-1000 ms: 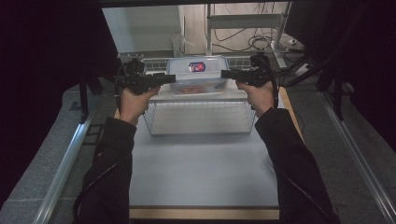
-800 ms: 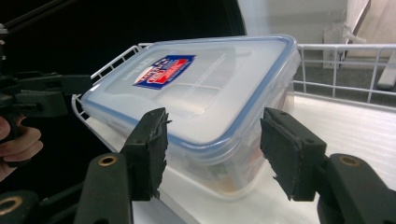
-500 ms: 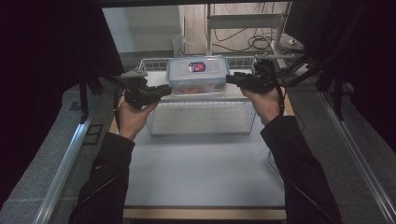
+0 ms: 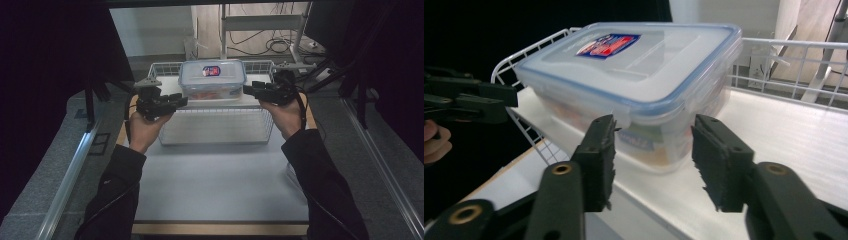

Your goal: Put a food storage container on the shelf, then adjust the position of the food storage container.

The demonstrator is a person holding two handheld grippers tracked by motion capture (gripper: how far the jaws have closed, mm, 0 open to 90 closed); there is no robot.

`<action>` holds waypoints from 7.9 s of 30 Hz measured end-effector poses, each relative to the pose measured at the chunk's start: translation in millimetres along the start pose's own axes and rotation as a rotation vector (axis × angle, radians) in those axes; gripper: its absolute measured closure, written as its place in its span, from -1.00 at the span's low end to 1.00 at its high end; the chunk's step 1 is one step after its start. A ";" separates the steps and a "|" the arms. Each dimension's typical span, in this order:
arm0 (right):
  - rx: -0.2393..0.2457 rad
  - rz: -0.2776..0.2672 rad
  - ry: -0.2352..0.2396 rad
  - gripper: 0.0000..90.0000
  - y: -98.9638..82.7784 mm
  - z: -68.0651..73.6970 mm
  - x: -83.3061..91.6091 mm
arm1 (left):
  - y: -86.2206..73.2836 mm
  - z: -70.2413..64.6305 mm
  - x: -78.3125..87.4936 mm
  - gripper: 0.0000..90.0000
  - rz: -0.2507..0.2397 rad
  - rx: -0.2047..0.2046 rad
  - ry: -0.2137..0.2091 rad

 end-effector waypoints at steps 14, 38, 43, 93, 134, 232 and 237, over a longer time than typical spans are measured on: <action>0.109 0.047 0.013 -0.37 -31.4 12.8 11.6 | -25.8 -33.7 8.6 -0.45 0.040 -0.095 0.023; 0.215 0.089 -0.001 -0.76 -88.5 37.0 26.9 | -90.4 -68.7 9.9 -0.75 0.080 -0.122 -0.017; 0.232 0.117 -0.018 -0.81 -108.8 34.8 26.3 | -114.3 -71.9 4.5 -0.75 0.077 -0.127 -0.024; 0.204 0.252 -0.064 -0.23 -204.6 37.8 52.6 | -202.3 -86.6 14.1 -0.94 0.208 -0.139 0.118; -0.101 0.319 -0.513 1.00 -239.1 -114.2 159.3 | -206.5 -84.8 6.0 -0.92 0.268 -0.125 0.093; 0.095 0.486 -0.183 1.00 -235.1 -15.3 64.4 | -208.6 -90.5 -14.3 -0.90 0.312 -0.103 0.033; 0.109 0.487 -0.176 1.00 -229.2 -12.3 47.9 | -208.5 -89.4 -13.8 -0.90 0.310 -0.101 0.037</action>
Point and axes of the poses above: each handheld gripper's, and its own axes: x roughly backward along the jaws, y roughly out of its top, z roughly to its left, the point moved 1 cm from there along -x, roughly forward along the jaws, and after that the axes turned 9 degrees about -y, right-handed, at the moved point
